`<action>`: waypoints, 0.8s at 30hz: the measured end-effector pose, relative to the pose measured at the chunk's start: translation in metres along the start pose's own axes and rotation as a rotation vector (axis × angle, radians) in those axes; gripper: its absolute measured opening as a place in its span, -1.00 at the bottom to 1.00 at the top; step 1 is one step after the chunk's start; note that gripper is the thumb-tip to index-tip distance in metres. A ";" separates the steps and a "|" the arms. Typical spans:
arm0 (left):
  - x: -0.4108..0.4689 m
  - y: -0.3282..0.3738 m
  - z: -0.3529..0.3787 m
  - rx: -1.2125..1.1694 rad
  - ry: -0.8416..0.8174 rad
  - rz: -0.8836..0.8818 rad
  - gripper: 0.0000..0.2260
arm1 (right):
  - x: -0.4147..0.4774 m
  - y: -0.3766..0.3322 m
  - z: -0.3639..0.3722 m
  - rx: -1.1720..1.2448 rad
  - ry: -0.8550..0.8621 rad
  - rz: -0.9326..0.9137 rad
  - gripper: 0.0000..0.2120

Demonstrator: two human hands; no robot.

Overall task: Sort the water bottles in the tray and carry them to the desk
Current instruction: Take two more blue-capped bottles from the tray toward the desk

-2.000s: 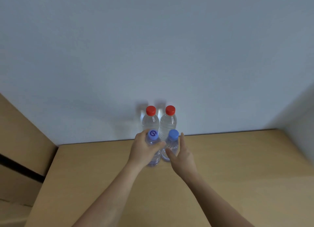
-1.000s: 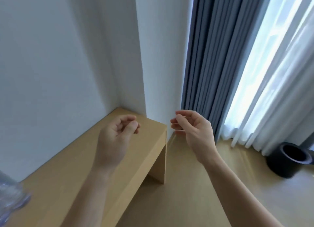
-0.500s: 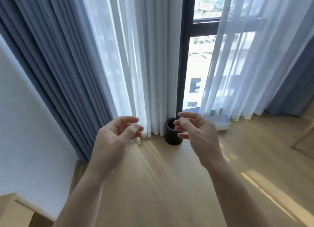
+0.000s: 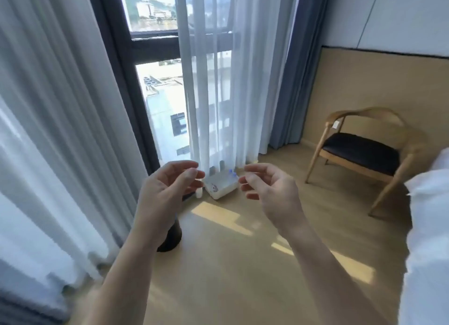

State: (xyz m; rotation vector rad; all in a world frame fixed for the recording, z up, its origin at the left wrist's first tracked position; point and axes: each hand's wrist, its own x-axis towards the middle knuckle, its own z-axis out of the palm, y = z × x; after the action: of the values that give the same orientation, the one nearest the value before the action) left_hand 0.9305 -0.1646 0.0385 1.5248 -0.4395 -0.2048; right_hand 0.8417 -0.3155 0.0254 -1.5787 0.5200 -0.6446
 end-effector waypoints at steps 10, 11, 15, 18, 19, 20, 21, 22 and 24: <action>0.139 -0.032 0.136 -0.029 -0.324 -0.078 -0.87 | 0.127 0.039 -0.085 -0.055 0.352 0.076 -0.87; 0.151 -0.034 0.147 -0.022 -0.328 -0.069 -0.86 | 0.142 0.042 -0.091 -0.040 0.360 0.081 -0.87; 0.199 -0.046 0.189 0.028 -0.291 -0.042 -0.86 | 0.215 0.059 -0.115 -0.001 0.335 0.083 -0.87; 0.236 -0.056 0.219 0.074 -0.215 -0.052 -0.86 | 0.272 0.068 -0.133 0.018 0.275 0.071 -0.87; 0.249 -0.057 0.229 0.086 -0.189 -0.061 -0.86 | 0.291 0.070 -0.141 0.021 0.258 0.072 -0.87; 0.261 -0.057 0.239 0.094 -0.162 -0.069 -0.86 | 0.309 0.072 -0.148 0.022 0.241 0.080 -0.88; 0.273 -0.057 0.248 0.095 -0.129 -0.080 -0.86 | 0.325 0.075 -0.156 0.018 0.223 0.090 -0.88; 0.284 -0.056 0.257 0.091 -0.091 -0.089 -0.85 | 0.340 0.077 -0.163 0.015 0.204 0.099 -0.89; 0.304 -0.056 0.271 0.084 -0.021 -0.093 -0.85 | 0.369 0.081 -0.175 0.019 0.168 0.109 -0.89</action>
State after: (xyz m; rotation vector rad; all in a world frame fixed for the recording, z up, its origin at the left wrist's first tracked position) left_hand 1.1051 -0.5360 0.0252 1.6286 -0.3981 -0.2783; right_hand 1.0000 -0.6992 -0.0082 -1.4749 0.7178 -0.6999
